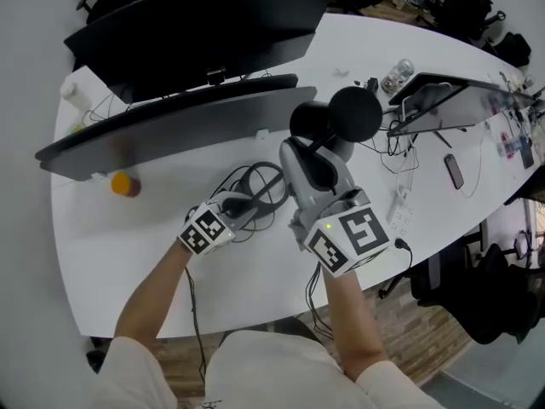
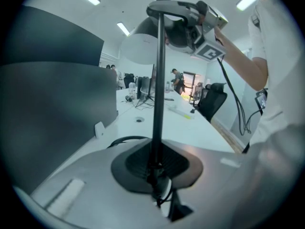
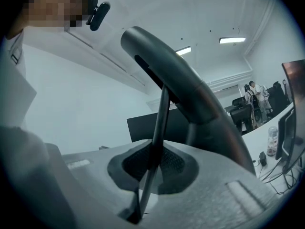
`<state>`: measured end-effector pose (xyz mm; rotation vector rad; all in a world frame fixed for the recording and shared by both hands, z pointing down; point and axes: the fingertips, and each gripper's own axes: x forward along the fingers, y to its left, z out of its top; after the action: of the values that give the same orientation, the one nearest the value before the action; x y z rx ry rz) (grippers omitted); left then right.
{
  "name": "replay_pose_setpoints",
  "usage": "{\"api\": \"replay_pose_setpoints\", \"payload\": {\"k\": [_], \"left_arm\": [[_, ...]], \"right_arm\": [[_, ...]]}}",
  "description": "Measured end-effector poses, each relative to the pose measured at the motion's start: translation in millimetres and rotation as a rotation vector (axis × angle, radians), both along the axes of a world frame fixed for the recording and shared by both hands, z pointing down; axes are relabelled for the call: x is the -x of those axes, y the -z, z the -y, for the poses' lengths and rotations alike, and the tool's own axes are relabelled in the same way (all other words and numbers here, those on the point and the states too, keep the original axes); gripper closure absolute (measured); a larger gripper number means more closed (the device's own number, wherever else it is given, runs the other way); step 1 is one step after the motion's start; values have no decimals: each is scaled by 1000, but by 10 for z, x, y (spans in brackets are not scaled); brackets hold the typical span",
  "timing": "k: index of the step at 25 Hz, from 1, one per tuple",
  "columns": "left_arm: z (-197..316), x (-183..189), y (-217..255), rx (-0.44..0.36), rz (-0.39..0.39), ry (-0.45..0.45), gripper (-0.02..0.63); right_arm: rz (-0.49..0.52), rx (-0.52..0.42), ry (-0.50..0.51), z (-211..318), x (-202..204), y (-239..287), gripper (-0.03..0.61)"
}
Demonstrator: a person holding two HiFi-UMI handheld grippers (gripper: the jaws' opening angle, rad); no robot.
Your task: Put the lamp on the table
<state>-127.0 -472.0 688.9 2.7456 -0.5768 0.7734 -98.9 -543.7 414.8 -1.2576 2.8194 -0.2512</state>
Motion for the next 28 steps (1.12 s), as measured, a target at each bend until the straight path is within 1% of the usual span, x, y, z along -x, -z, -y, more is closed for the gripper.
{"api": "replay_pose_setpoints", "payload": {"k": [4, 8, 13, 16, 20, 23, 28], "left_arm": [[108, 176, -77, 18, -19, 14, 574], [221, 308, -89, 31, -33, 11, 574], [414, 557, -121, 44, -20, 29, 569], [527, 702, -155, 70, -24, 51, 563], [580, 778, -212, 81, -19, 69, 562], [620, 841, -246, 69, -20, 106, 561], [733, 983, -332, 37, -10, 196, 563]], "right_arm": [[-23, -4, 7, 97, 193, -76, 549], [-38, -30, 3, 192, 352, -66, 546], [-40, -31, -2, 317, 562, -88, 547], [-54, -36, -9, 355, 729, -106, 548], [-76, -44, -16, 404, 907, -149, 548], [-88, -52, -41, 426, 1011, -171, 549], [-123, -65, -106, 411, 1219, -235, 551]]}}
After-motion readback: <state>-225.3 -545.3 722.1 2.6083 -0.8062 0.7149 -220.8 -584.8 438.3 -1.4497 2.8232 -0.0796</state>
